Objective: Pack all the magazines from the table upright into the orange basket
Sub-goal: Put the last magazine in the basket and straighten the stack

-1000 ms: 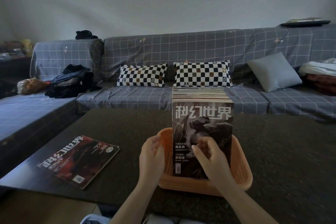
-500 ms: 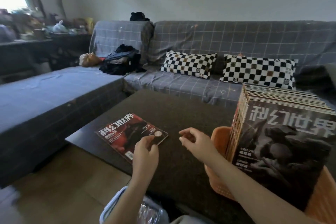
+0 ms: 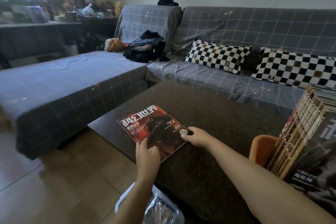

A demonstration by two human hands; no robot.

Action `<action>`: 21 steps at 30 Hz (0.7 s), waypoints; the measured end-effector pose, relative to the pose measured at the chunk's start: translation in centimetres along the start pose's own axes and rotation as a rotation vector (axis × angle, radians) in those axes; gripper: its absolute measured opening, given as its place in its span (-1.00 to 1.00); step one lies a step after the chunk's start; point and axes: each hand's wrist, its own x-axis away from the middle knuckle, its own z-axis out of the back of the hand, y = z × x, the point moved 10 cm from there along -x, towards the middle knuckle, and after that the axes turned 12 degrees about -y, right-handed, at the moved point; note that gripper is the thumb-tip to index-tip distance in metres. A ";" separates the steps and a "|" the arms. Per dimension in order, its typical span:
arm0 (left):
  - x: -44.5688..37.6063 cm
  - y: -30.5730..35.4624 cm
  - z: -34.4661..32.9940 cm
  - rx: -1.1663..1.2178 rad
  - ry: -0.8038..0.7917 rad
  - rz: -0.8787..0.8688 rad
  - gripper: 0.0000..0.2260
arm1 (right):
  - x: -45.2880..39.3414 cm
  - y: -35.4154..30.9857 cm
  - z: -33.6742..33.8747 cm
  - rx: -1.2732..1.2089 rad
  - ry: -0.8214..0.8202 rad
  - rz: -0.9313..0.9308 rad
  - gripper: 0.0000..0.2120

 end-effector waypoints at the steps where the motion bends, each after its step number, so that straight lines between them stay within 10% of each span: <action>1: -0.1 0.0 0.3 0.028 0.027 0.000 -0.61 | -0.3 0.1 0.1 0.016 0.036 -0.015 -0.40; 13: 0.2 -2.1 1.9 0.127 -0.017 0.165 -0.76 | 2.7 4.2 -0.8 -0.151 0.131 -0.223 -0.50; 21: 5.2 0.3 3.1 0.133 -0.039 -0.041 -0.79 | 8.4 5.4 -4.0 -0.327 0.098 -0.251 -0.54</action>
